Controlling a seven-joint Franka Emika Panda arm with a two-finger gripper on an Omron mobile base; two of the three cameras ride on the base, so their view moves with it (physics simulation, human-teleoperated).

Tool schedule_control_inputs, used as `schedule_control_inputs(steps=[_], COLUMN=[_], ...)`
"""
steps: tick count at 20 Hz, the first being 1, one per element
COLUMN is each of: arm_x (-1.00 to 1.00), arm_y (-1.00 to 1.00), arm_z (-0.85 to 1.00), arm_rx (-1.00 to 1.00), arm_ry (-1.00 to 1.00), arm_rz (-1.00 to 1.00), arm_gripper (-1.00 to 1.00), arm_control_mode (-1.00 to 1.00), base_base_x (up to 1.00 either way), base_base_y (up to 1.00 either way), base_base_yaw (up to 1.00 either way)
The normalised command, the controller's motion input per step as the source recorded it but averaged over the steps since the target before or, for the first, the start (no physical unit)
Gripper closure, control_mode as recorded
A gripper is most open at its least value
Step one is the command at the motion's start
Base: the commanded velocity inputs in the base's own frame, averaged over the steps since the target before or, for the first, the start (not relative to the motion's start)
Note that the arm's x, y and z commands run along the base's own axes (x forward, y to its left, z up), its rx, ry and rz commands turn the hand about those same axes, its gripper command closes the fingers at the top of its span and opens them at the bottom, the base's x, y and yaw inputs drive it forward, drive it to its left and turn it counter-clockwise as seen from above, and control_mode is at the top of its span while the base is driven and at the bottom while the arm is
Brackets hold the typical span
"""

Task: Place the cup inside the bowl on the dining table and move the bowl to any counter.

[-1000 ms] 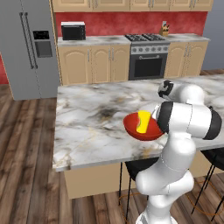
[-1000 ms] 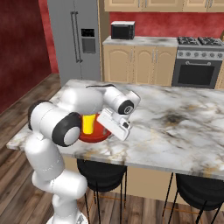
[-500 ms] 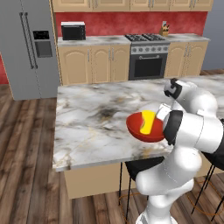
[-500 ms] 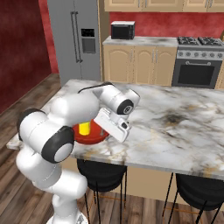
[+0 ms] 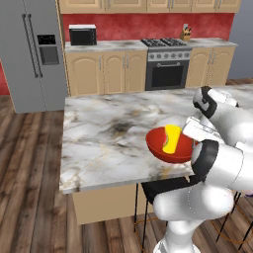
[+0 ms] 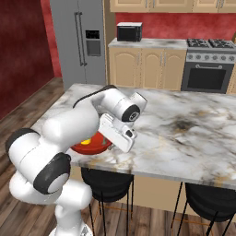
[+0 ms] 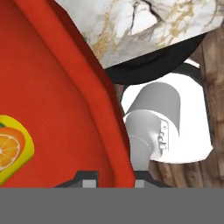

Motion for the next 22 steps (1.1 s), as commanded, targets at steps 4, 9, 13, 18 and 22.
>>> schedule_control_inputs(steps=[4,9,13,18,22], arm_x=[-0.36,-0.3,-0.33,-0.37,-0.37], arm_y=[0.0,0.0,0.0,0.0,0.0], arm_z=[0.32,0.35,0.38,0.4,0.35], arm_rx=[0.0,0.0,0.0,0.0,0.0], arm_ry=[0.0,0.01,0.0,0.0,0.01], arm_rz=[0.0,0.0,0.0,0.0,0.0], arm_gripper=[1.0,1.0,1.0,1.0,1.0], arm_control_mode=[-1.0,-1.0,-1.0,-1.0,-1.0], base_base_x=[0.0,0.0,0.0,0.0,0.0], base_base_y=[0.0,0.0,0.0,0.0,0.0], base_base_yaw=[0.0,0.0,0.0,0.0,0.0])
